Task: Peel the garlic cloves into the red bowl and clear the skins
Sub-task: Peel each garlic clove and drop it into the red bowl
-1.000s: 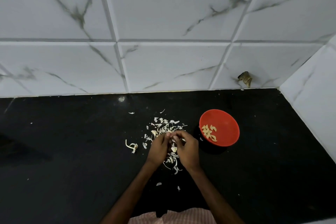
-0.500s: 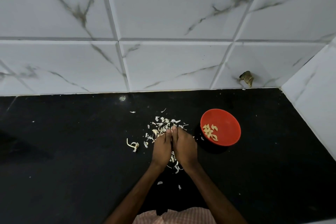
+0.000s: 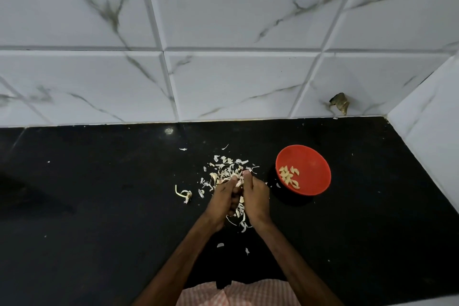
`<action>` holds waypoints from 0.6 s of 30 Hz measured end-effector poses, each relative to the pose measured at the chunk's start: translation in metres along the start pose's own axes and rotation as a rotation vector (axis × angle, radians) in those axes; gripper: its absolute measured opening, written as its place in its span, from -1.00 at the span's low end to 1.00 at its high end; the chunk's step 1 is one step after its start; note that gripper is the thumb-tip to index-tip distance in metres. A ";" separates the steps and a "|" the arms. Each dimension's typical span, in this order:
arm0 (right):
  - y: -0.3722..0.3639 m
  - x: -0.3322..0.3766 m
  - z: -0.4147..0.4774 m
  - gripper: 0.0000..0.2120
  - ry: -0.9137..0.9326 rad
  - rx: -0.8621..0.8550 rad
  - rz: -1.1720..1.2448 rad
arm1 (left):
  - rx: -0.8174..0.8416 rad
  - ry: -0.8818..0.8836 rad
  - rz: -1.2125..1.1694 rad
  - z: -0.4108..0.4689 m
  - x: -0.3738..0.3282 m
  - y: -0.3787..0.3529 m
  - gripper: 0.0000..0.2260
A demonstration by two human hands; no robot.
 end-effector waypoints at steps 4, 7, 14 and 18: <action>-0.003 0.001 0.004 -0.53 -0.051 0.093 0.156 | 0.061 -0.042 -0.014 -0.001 -0.003 0.002 -0.56; -0.003 0.005 0.008 -0.52 -0.062 0.161 0.257 | 0.065 -0.069 0.007 -0.003 -0.009 0.005 -0.53; -0.002 0.012 0.007 -0.57 -0.066 0.245 0.385 | -0.039 -0.140 -0.026 -0.006 -0.014 0.012 -0.46; -0.001 0.013 0.007 -0.63 -0.077 0.256 0.416 | -0.058 -0.163 -0.033 -0.007 -0.015 0.015 -0.49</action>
Point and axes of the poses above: each hand's wrist, its own z-axis towards the middle knuckle, its own y-axis out of the back of the hand, x = y × z, the point moved 6 cm from there along z, towards the middle knuckle, and after that the axes turned 14 degrees about y, right-handed, at the moved point
